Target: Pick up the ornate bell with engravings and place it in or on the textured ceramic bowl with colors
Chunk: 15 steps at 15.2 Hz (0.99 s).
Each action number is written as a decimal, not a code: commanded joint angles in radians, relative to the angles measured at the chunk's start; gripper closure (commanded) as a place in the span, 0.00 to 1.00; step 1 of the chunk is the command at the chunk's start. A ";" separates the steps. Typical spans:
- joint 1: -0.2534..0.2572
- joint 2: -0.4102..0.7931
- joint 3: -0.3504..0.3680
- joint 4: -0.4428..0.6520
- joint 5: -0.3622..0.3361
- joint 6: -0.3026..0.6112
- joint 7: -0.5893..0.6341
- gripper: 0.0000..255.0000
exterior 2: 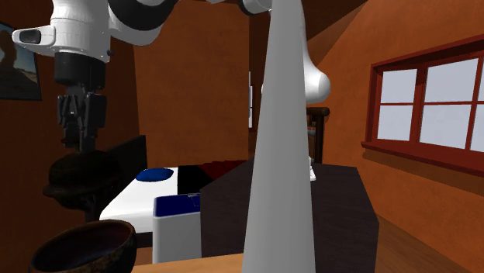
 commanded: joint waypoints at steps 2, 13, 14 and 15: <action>-0.002 0.023 0.004 -0.012 0.011 0.036 -0.008 1.00; -0.014 0.100 0.021 -0.040 0.048 0.137 -0.035 1.00; -0.014 0.100 0.021 -0.040 0.048 0.137 -0.035 1.00; -0.014 0.100 0.021 -0.040 0.048 0.137 -0.035 1.00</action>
